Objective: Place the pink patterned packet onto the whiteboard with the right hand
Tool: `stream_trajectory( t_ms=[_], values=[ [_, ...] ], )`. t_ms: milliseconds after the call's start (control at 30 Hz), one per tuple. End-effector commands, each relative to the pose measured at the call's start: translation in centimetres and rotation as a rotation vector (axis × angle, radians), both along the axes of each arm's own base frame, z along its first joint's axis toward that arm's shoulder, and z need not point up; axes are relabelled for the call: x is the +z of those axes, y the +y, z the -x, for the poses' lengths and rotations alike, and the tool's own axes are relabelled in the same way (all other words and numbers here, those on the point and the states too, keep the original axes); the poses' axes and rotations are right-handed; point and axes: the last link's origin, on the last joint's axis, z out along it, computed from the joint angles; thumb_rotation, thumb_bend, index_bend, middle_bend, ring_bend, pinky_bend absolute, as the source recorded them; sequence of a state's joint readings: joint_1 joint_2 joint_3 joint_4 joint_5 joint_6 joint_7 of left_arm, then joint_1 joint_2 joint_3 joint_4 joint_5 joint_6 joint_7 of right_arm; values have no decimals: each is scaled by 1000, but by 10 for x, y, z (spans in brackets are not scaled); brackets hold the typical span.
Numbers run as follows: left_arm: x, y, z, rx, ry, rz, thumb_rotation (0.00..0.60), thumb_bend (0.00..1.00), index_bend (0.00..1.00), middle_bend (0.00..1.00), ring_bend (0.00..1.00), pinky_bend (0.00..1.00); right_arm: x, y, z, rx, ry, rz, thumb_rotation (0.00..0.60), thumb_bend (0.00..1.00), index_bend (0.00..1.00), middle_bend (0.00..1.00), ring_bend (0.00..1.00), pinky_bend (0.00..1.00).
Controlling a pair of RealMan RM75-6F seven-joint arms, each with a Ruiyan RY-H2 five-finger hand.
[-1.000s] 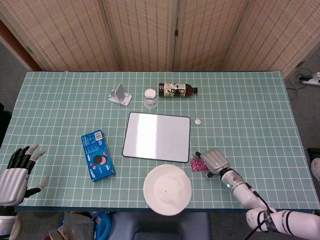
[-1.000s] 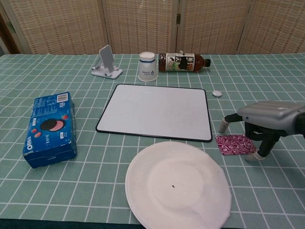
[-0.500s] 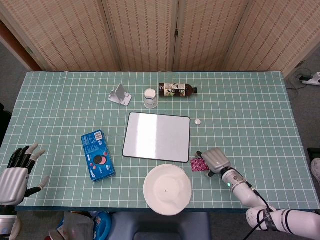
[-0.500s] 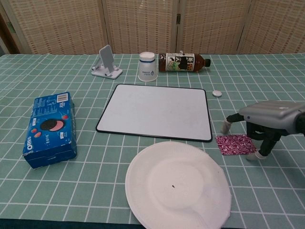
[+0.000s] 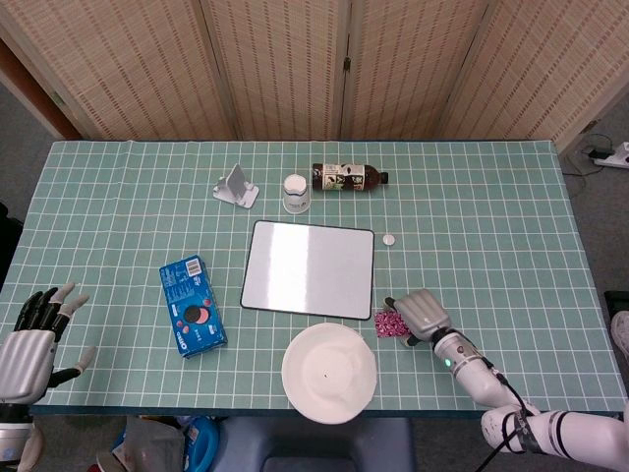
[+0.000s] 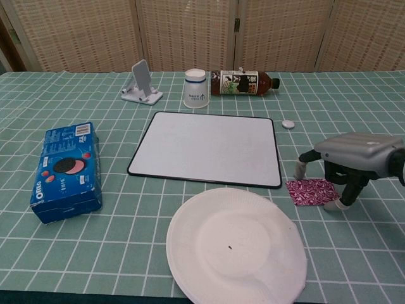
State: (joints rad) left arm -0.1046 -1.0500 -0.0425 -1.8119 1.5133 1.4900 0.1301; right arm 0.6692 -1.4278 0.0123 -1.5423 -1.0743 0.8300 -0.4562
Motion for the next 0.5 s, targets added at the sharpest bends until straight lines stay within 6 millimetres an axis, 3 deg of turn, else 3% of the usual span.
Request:
stream_trajectory(
  t_ms=[33, 500],
  values=[
    [0, 0, 0, 1, 1, 3, 600, 293, 161, 70, 49, 0, 0, 0, 0, 2, 1, 1, 600, 212, 317, 940, 1000, 992],
    [0, -1, 1, 4, 2, 5, 600, 294, 160, 70, 48, 0, 2, 0, -2, 9, -8, 10, 600, 224, 365, 941, 1000, 992]
  ],
)
